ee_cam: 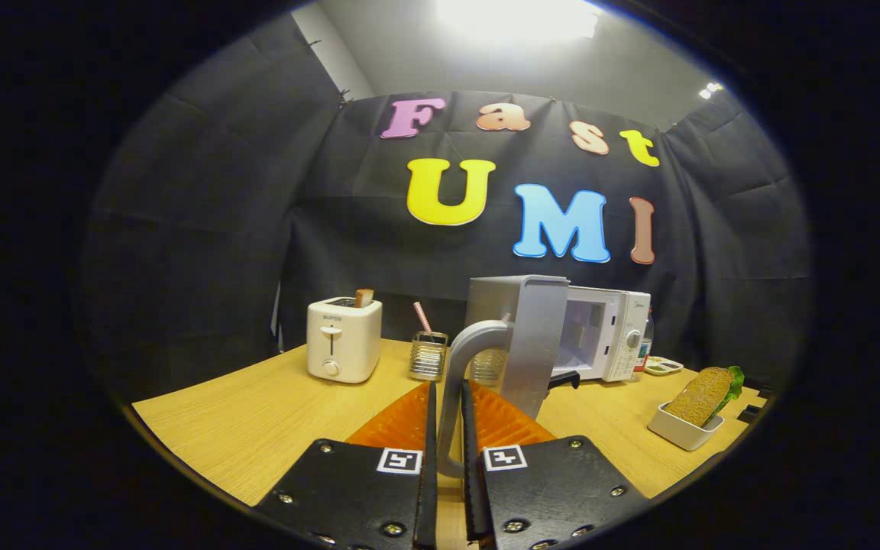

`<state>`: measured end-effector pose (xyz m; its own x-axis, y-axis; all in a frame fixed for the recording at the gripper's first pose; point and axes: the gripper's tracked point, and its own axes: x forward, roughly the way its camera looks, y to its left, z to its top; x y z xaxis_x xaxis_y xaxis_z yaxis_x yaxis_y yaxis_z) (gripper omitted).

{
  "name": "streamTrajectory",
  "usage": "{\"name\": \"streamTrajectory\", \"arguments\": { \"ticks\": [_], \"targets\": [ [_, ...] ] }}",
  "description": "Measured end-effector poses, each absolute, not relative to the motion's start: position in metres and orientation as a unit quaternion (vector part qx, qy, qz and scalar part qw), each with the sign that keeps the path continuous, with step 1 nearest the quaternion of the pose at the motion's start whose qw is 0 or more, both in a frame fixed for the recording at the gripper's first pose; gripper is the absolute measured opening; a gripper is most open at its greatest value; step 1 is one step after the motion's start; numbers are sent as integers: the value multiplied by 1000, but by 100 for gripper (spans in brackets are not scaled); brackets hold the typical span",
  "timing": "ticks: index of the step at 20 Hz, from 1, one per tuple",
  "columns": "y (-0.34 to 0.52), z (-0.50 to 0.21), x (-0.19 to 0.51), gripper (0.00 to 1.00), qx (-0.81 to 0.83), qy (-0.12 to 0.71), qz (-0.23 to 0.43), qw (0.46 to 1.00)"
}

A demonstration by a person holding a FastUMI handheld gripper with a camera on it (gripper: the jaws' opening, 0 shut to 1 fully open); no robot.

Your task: Open the microwave, put the food inside, and close the microwave door.

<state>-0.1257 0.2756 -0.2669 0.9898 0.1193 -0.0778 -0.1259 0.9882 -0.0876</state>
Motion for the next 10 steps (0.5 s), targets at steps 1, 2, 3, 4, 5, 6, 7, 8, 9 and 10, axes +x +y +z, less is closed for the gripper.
{"name": "streamTrajectory", "arguments": {
  "ticks": [1, 2, 3, 4, 5, 6, 7, 8, 9, 10],
  "targets": [
    [279, -269, -134, 14, -40, 36, 80, 995],
    [283, -268, -140, 9, -34, 33, 103, 994],
    [284, -264, -146, 11, -32, 25, 119, 992],
    [276, -257, -151, 13, -34, 13, 123, 992],
    [269, -251, -154, 13, -39, -1, 127, 991],
    [266, -244, -155, 15, -43, -13, 138, 989],
    [263, -242, -157, 17, -42, -19, 152, 987],
    [262, -242, -159, 26, -39, -18, 171, 984],
    [258, -244, -162, 27, -34, -11, 187, 982],
    [253, -247, -166, 29, -29, 0, 207, 978]
  ]
}}
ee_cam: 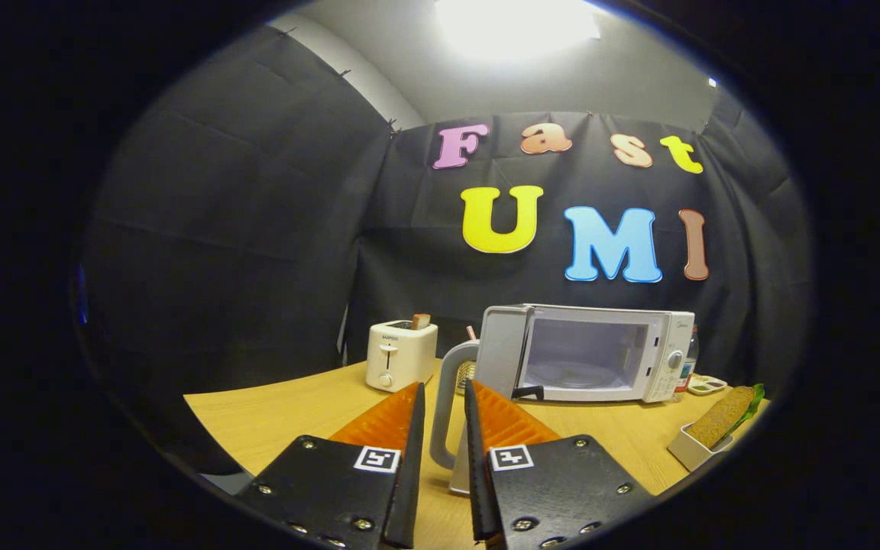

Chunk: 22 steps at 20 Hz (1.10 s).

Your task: Open the microwave, put the food inside, and close the microwave door.

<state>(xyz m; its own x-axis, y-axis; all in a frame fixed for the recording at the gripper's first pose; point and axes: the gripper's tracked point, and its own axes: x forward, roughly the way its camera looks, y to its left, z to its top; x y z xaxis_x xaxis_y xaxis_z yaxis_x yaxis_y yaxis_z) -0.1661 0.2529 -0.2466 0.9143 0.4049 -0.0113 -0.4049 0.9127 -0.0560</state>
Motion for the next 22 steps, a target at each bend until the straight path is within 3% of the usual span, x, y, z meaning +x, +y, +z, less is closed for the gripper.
{"name": "streamTrajectory", "arguments": {
  "ticks": [1, 2, 4, 8, 14, 19, 22],
  "targets": [
    [253, -247, -173, 34, -21, 6, 232, 972],
    [245, -246, -178, 57, -18, 7, 245, 969],
    [210, -234, -184, 80, -24, -10, 238, 971],
    [122, -233, -179, 86, -26, -38, 176, 983],
    [-43, -239, -151, 90, 14, -37, -7, 999],
    [-125, -274, -139, 91, 124, -8, -76, 989],
    [-159, -300, -131, 94, 108, 15, -118, 987]
  ]
}}
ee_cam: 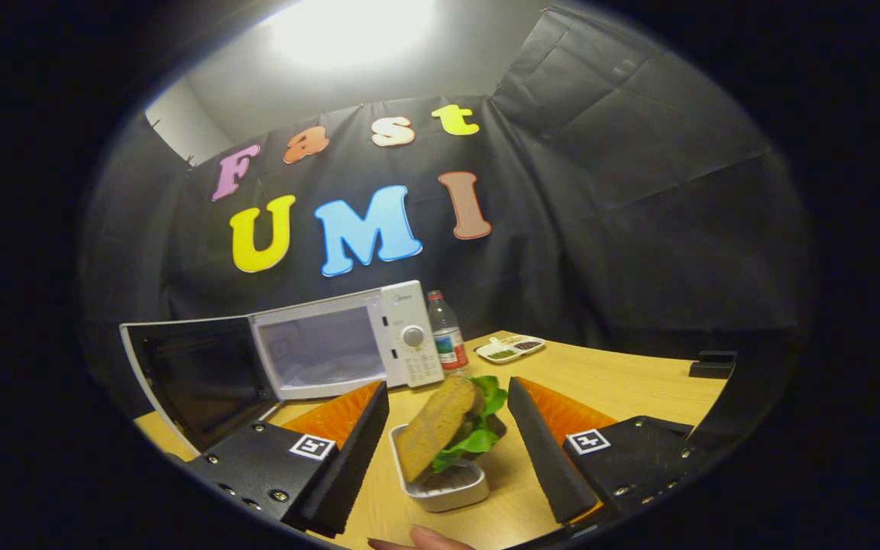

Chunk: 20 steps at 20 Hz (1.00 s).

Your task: Open the microwave, put the food inside, and close the microwave door.

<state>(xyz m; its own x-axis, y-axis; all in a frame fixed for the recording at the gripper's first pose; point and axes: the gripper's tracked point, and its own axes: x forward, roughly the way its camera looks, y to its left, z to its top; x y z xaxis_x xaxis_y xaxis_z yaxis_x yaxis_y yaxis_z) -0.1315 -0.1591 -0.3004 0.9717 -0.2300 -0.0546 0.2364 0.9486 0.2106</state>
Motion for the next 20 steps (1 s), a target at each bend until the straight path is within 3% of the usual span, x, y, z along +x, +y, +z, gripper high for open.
{"name": "streamTrajectory", "arguments": {
  "ticks": [7, 8, 9, 10, 12, 13, 14, 15, 16, 20],
  "targets": [
    [-152, -354, -105, 95, 223, 97, -60, 968],
    [-150, -358, -101, 84, 234, 105, -53, 965],
    [-152, -365, -99, 79, 240, 115, -56, 962],
    [-151, -366, -98, 61, 253, 119, -46, 959],
    [-150, -364, -92, 42, 280, 123, -37, 951],
    [-148, -362, -96, 41, 284, 123, -36, 950],
    [-147, -359, -97, 27, 274, 121, -36, 953],
    [-144, -356, -99, 27, 260, 121, -40, 957],
    [-140, -351, -101, 20, 246, 117, -40, 961],
    [-130, -325, -103, 20, 192, 96, -48, 976]
  ]
}}
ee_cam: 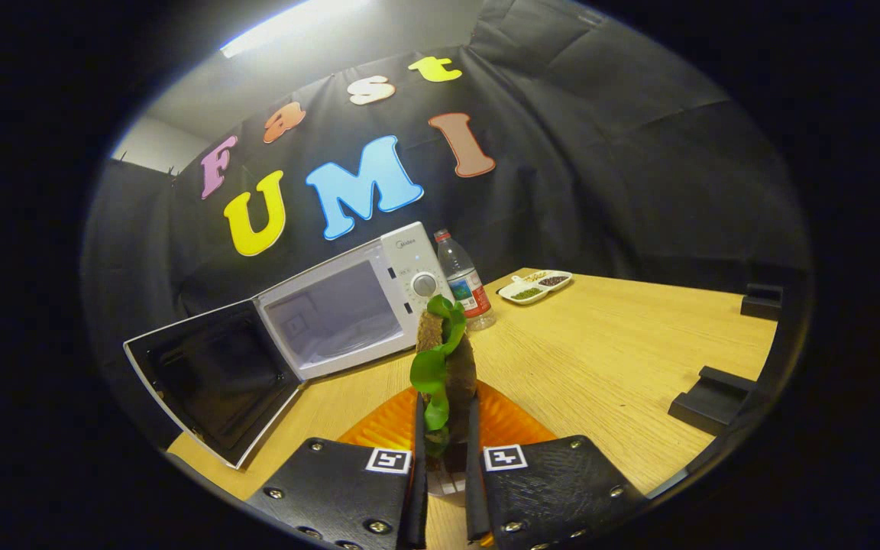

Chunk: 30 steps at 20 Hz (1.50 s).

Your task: Open the microwave, put the food inside, and close the microwave door.

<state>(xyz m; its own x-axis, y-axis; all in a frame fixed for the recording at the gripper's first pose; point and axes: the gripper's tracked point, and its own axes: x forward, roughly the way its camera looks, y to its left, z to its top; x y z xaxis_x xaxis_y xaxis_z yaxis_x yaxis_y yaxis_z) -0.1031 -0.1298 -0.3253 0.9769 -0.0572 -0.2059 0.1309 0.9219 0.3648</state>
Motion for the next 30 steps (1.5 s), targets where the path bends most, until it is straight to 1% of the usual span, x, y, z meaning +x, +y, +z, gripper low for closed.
{"name": "streamTrajectory", "arguments": {
  "ticks": [5, 12, 18, 21, 25, 30],
  "targets": [
    [-92, -285, -86, 20, 177, 73, -16, 981],
    [-8, -251, -17, 20, 116, 66, 33, 991],
    [38, -254, 47, 20, 108, 82, 38, 990],
    [56, -269, 86, 20, 124, 112, 44, 985],
    [65, -284, 133, 20, 127, 130, 28, 983],
    [78, -290, 177, 20, 154, 141, 32, 977]
  ]
}}
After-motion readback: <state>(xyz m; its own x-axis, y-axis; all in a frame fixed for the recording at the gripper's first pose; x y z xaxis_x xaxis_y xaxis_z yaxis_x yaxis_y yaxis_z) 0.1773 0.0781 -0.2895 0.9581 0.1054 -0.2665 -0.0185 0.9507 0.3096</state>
